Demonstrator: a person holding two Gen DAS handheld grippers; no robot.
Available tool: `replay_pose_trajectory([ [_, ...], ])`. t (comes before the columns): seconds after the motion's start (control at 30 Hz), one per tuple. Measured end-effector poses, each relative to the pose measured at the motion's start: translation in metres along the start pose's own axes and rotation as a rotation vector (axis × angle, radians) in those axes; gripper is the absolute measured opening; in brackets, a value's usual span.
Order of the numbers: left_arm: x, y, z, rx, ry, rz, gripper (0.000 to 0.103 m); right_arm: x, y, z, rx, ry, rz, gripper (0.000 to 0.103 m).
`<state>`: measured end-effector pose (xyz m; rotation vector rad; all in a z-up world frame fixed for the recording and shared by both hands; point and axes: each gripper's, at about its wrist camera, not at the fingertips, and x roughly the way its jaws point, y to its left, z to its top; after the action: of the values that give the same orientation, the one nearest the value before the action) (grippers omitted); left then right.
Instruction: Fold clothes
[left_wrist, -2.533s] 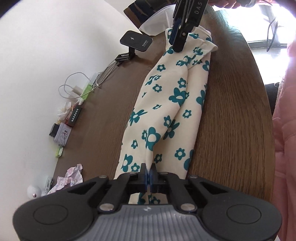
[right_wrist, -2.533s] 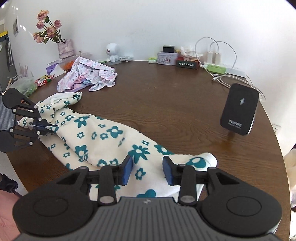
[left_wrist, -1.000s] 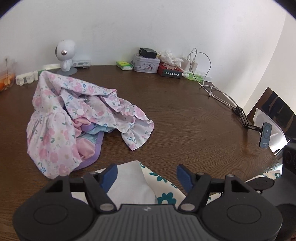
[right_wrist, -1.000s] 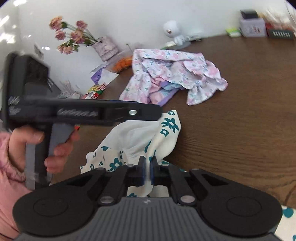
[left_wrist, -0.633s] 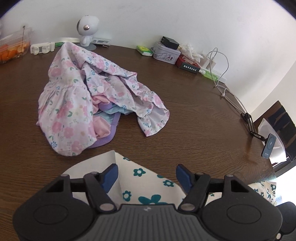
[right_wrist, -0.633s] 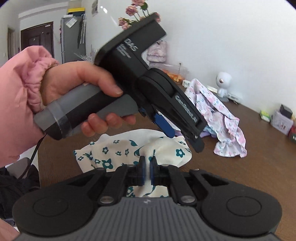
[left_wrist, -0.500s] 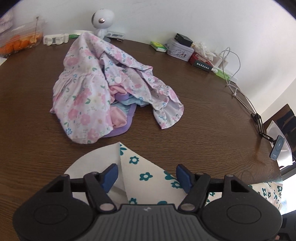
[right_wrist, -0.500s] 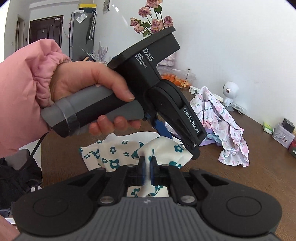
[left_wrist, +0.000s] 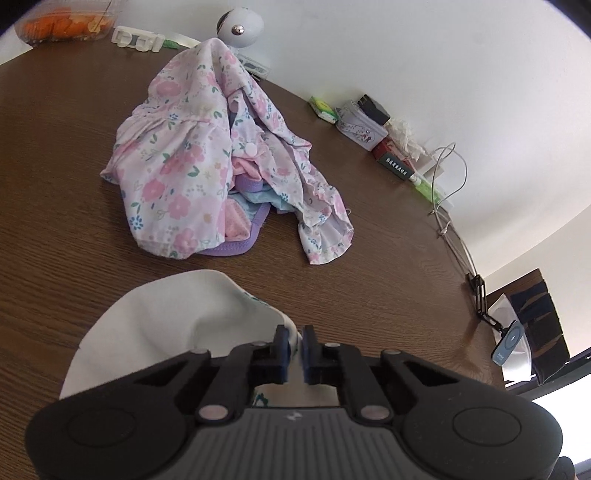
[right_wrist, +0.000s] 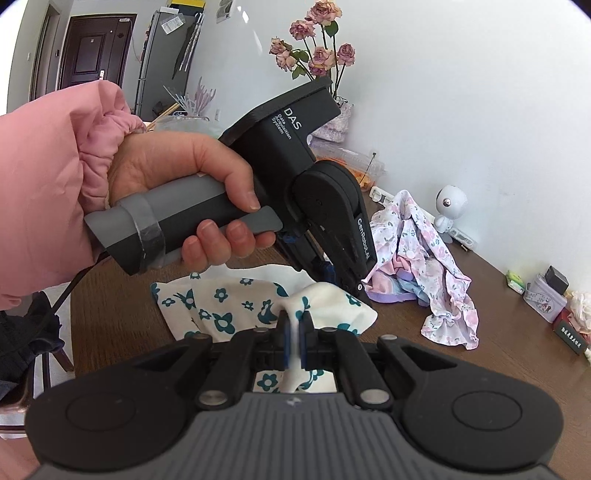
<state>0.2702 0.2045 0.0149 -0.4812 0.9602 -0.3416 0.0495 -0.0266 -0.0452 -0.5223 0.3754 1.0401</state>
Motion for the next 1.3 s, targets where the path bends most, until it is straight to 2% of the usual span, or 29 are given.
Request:
replay_pose_trajectory([
  [0.1, -0.018, 0.001, 0.002, 0.011, -0.078, -0.009, 0.003, 0.002, 0.005, 0.004, -0.067, 0.002, -0.047, 0.004],
  [0.2, -0.05, 0.002, 0.005, 0.035, -0.181, -0.016, 0.002, 0.01, 0.006, 0.013, -0.165, 0.009, -0.175, 0.003],
  [0.3, -0.085, 0.005, 0.0, 0.07, -0.281, -0.021, 0.001, 0.015, 0.01, 0.024, -0.233, -0.017, -0.219, 0.003],
  [0.4, -0.109, 0.014, -0.016, 0.085, -0.334, 0.006, 0.0, 0.019, 0.032, 0.024, -0.29, -0.027, -0.125, 0.003],
  [0.5, -0.111, 0.035, -0.036, 0.042, -0.319, 0.034, 0.0, 0.03, 0.051, 0.013, -0.316, 0.0, -0.043, 0.005],
  [0.53, -0.11, 0.043, -0.042, 0.021, -0.305, 0.035, 0.0, 0.031, 0.054, 0.011, -0.29, 0.014, -0.007, 0.008],
  [0.57, -0.109, 0.05, -0.047, 0.004, -0.292, 0.031, 0.005, 0.031, 0.057, 0.009, -0.264, 0.027, 0.028, 0.011],
  [0.63, -0.108, 0.06, -0.052, -0.019, -0.272, 0.029, 0.017, 0.026, 0.048, 0.007, -0.192, 0.026, 0.058, 0.047],
  [0.7, -0.105, 0.063, -0.055, -0.025, -0.257, 0.029, 0.043, 0.017, 0.036, 0.008, -0.12, 0.018, 0.074, 0.048],
  [0.73, -0.1, 0.06, -0.054, -0.017, -0.245, 0.03, 0.047, 0.011, 0.025, 0.009, -0.07, 0.021, 0.081, 0.048],
  [0.8, -0.091, 0.055, -0.052, -0.001, -0.222, 0.032, 0.048, 0.004, 0.002, 0.009, 0.011, 0.029, 0.081, 0.048],
  [0.87, -0.082, 0.049, -0.05, 0.016, -0.199, 0.035, 0.048, 0.005, -0.017, 0.009, 0.039, 0.051, 0.036, 0.048],
  [0.93, -0.072, 0.044, -0.048, 0.032, -0.176, 0.037, 0.049, 0.01, -0.035, 0.006, 0.078, 0.094, 0.028, 0.049],
  [1.0, -0.063, 0.038, -0.046, 0.049, -0.154, 0.04, 0.046, 0.012, -0.049, 0.003, 0.148, 0.125, 0.058, 0.049],
  [1.03, -0.058, 0.036, -0.045, 0.057, -0.142, 0.041, 0.041, 0.011, -0.052, 0.0, 0.176, 0.131, 0.064, 0.049],
  [1.07, -0.054, 0.034, -0.045, 0.065, -0.131, 0.041, 0.02, 0.01, -0.055, -0.004, 0.202, 0.136, 0.07, 0.049],
  [1.1, -0.05, 0.033, -0.046, 0.073, -0.12, 0.039, 0.007, 0.007, -0.054, -0.008, 0.215, 0.133, 0.077, 0.049],
  [1.13, -0.047, 0.032, -0.047, 0.084, -0.117, 0.041, 0.003, 0.004, -0.054, -0.012, 0.228, 0.129, 0.085, 0.048],
  [1.3, -0.055, 0.029, -0.051, 0.12, -0.16, 0.032, 0.002, -0.013, -0.04, -0.029, 0.258, 0.086, 0.203, 0.05],
])
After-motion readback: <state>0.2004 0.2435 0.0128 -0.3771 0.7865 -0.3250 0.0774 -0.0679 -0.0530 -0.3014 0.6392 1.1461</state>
